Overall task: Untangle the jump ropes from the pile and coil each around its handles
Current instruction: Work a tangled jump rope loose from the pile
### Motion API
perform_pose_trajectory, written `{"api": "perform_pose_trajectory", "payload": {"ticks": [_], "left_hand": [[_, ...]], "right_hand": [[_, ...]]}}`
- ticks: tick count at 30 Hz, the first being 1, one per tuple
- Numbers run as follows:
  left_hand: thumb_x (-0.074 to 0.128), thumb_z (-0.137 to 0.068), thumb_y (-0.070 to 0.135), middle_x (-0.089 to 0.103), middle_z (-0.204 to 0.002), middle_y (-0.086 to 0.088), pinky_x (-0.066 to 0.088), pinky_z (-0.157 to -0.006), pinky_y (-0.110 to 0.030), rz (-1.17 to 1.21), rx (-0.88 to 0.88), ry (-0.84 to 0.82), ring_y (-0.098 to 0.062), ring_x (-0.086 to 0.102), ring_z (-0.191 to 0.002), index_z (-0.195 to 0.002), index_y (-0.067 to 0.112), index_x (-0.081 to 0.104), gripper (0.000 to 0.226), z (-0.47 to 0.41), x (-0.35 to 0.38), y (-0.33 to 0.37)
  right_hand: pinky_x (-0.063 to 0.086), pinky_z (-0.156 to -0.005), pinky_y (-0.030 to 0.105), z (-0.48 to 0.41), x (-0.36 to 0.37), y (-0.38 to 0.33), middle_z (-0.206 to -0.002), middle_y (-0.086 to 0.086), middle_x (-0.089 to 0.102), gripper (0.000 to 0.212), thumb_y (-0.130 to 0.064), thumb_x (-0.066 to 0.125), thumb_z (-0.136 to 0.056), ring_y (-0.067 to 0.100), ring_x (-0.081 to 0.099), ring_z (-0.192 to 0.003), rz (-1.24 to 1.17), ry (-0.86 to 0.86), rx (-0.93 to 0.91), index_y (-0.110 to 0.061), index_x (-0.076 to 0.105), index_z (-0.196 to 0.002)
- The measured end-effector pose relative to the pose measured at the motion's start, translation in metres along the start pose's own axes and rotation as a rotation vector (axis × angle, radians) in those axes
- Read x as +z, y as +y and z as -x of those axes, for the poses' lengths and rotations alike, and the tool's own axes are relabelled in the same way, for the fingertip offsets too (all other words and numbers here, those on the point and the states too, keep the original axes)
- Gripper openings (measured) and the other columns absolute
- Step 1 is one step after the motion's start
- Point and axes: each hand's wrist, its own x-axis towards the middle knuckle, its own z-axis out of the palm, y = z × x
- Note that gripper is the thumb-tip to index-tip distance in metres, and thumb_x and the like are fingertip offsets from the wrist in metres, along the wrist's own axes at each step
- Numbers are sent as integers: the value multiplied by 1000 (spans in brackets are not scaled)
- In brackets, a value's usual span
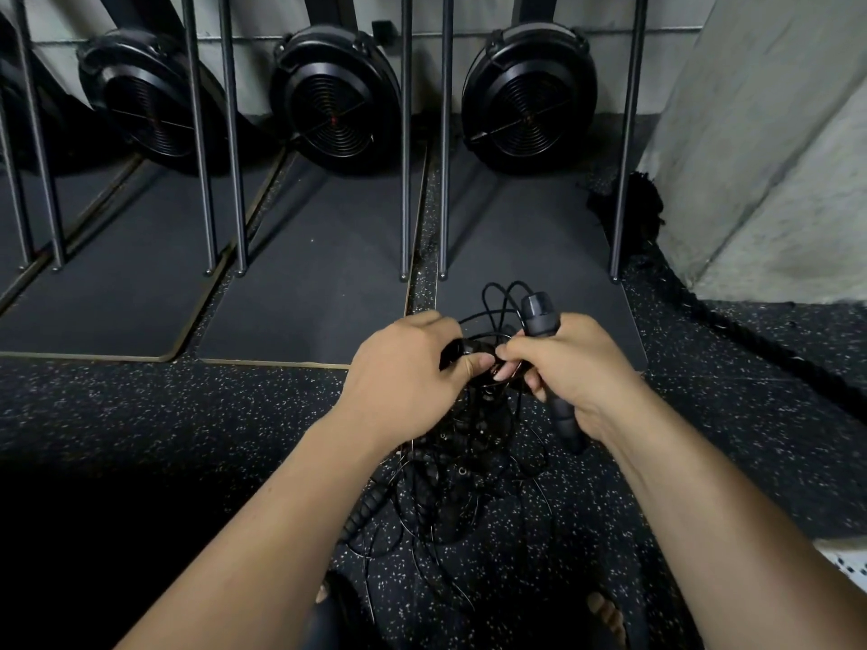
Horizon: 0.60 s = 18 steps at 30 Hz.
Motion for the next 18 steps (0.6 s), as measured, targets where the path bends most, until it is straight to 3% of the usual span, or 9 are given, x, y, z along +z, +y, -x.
{"api": "perform_pose_trajectory", "payload": {"ticks": [7,11,14,18], "left_hand": [[58,-99,62,55,-84,8,45,-61,-32,10,-17,84,-12,55,-74,-89,25,61,39,2,-4,4],[61,-98,62,57,-77,4,47,-63,-35,89,-136,24,-17,58,-72,-79,20,59,46,2,-3,-1],[63,-95,66,59,-64,1,45,-59,-37,244,-283,16,-23,60,-64,-71,16,57,55,1,-3,-3],[63,-95,66,53,-56,1,38,-57,-35,268,-360,4,-26,56,-61,-66,14,56,60,-3,-3,-1]], "right_hand": [[43,-55,31,-3,-1,5,-76,6,80,6,-8,72,-89,17,53,-58,53,68,-20,-4,73,-85],[50,-65,34,-3,3,8,-71,-7,78,7,-17,74,-87,12,62,-59,253,86,-98,-18,70,-81],[45,-61,32,0,5,4,-69,-3,72,14,-24,77,-81,15,63,-64,379,97,-171,-17,66,-78],[42,-55,30,4,8,4,-74,-2,69,20,-28,79,-80,17,62,-67,560,39,-179,-17,63,-82]]}}
